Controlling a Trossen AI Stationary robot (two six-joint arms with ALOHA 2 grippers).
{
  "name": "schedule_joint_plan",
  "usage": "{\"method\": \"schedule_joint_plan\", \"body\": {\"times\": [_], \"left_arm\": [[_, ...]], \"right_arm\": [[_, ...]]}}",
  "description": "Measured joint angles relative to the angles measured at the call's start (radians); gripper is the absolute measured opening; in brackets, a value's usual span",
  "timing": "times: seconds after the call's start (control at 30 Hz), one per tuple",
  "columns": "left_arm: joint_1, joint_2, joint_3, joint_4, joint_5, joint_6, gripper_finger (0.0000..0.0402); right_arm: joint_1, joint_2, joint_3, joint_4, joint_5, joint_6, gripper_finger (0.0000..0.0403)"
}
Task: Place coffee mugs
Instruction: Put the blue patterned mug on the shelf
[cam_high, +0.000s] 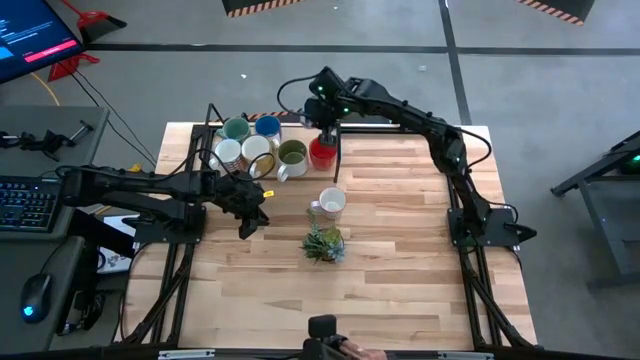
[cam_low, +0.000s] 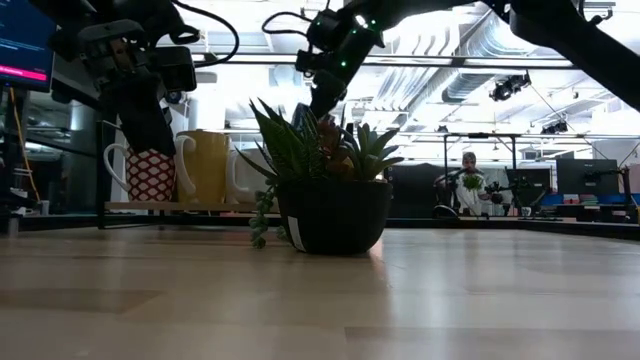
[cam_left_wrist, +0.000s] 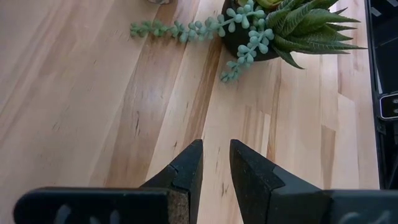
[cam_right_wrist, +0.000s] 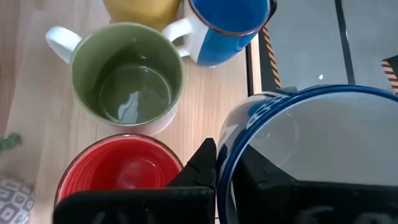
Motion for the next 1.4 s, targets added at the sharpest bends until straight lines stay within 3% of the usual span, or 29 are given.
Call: {"method": "schedule_joint_plan", "body": {"times": [0.67, 1.4], "left_arm": [[0.000, 0.000, 0.000, 0.000, 0.000, -0.001, 0.0071], [0.000, 0.000, 0.000, 0.026, 0.000, -0.002, 0.0071]], "right_arm": [[-0.011, 0.009, 0.000, -0.086, -0.003, 0.001, 0.0000], [-0.009, 0.009, -0.075, -0.031, 0.029, 0.020, 0.0000]]}}
